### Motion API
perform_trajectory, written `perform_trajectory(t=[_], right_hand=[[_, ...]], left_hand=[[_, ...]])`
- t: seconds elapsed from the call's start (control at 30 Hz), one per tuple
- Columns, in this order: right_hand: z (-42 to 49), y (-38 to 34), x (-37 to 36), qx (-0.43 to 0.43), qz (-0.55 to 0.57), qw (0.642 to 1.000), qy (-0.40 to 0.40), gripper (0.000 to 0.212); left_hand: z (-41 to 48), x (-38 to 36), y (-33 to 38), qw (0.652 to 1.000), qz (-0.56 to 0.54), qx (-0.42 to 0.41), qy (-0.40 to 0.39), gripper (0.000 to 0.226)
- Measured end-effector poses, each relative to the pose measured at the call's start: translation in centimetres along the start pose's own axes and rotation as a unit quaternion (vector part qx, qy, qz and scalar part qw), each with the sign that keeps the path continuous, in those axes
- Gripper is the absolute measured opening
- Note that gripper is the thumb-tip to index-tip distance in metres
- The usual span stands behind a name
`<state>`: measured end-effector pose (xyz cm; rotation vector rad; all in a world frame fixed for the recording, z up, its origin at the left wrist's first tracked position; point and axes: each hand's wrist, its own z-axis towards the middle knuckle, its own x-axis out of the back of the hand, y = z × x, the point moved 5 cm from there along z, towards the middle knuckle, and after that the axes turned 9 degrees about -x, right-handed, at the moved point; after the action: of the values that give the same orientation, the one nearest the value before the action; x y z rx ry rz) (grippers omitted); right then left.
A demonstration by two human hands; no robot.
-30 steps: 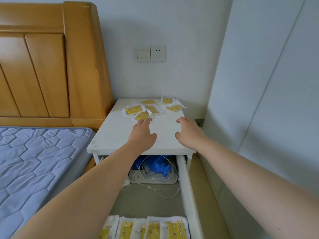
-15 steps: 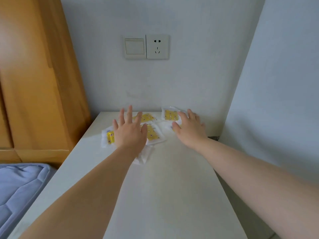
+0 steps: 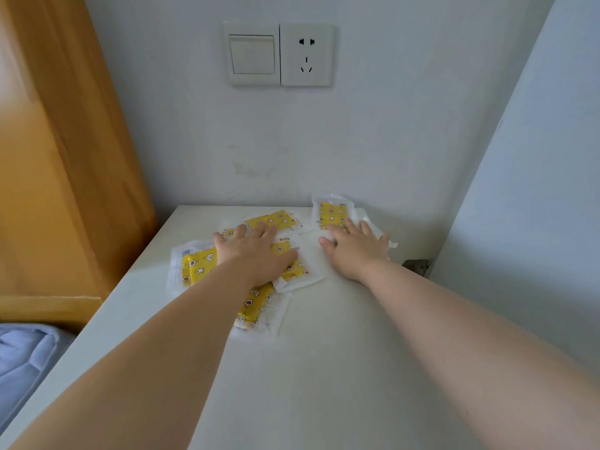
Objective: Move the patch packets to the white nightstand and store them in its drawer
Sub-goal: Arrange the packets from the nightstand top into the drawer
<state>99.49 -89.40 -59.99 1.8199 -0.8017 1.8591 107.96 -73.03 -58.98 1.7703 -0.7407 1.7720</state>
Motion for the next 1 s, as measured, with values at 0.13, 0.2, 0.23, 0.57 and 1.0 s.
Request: perform_trajectory(t=[0.13,0.2,0.23,0.57,1.0], right_hand=[[-0.6,-0.2,0.1,0.022,0.034,0.999,0.03,0.047],[-1.4,-0.3,0.3,0.032,0.049,0.997,0.041,0.044],[-1.9,-0.4,0.3,0.036,0.061,0.997,0.044,0.044],[-10.6,-0.3,0.3,0.041,0.155,0.985,0.068,0.045],[-26.9,3.2,2.2,-0.014,0.311,0.918,0.247,0.029]], left_hand=[[-0.5,0.1,0.4,1.0,-0.005,-0.005,0.025,0.07],[-1.3,0.0,1.0,1.0,-0.006,-0.01,0.026,0.07],[-1.8,-0.1,1.4,1.0,-0.006,-0.014,0.028,0.07],[-10.0,-0.4,4.0,0.999,-0.015,-0.009,0.046,0.07],[-25.0,0.4,3.9,0.992,-0.069,-0.04,0.093,0.054]])
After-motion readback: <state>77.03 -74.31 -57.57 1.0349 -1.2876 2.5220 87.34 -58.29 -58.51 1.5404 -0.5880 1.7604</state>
